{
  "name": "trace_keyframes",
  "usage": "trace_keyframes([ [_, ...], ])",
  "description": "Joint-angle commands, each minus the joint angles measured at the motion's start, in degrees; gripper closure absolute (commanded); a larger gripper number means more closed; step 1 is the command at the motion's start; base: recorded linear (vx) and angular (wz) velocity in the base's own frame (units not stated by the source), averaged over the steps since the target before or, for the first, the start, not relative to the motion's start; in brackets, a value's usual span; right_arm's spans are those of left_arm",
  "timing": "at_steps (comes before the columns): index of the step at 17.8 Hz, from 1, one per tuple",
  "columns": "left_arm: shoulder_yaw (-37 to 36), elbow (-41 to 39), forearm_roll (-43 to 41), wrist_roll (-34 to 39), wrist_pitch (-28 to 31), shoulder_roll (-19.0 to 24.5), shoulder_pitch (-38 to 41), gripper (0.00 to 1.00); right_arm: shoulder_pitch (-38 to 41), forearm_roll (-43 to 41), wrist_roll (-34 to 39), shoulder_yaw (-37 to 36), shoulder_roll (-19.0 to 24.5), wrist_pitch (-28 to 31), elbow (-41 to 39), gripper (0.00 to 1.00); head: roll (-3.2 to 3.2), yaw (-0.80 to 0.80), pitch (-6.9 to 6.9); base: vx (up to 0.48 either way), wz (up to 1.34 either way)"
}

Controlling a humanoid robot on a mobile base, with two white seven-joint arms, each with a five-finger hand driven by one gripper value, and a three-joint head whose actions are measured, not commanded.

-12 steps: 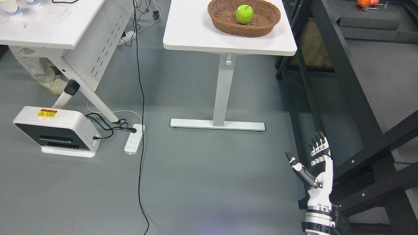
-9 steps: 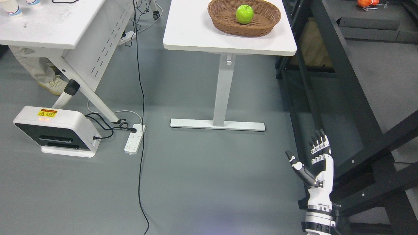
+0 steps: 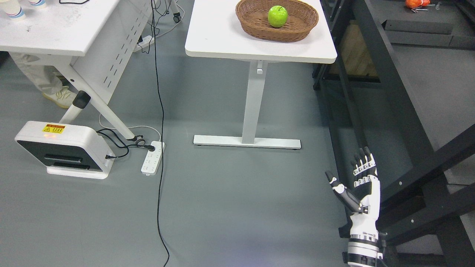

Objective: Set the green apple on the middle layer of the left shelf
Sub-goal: 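Drive toward the white table with the wicker basket, right hand raised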

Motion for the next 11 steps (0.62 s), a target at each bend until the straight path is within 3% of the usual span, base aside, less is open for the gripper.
trace_keyframes([
  [1, 0.0, 0.0, 0.0, 0.0, 0.0, 1.0, 0.0, 0.00, -0.9, 16.3, -2.4, -3.2, -5.7, 13.3, -2.6, 0.01, 0.00, 0.00, 0.00, 0.000, 0.00],
  [5, 0.0, 0.0, 0.0, 0.0, 0.1, 1.0, 0.0, 0.00, -0.5, 16.2, -2.4, -3.2, -8.0, 12.2, -3.9, 0.00, 0.00, 0.00, 0.00, 0.000, 0.00],
  [11, 0.0, 0.0, 0.0, 0.0, 0.1, 1.0, 0.0, 0.00, -0.2, 16.2, -1.9, -5.6, -2.9, 1.0, -4.1, 0.00, 0.00, 0.00, 0.00, 0.011, 0.02],
])
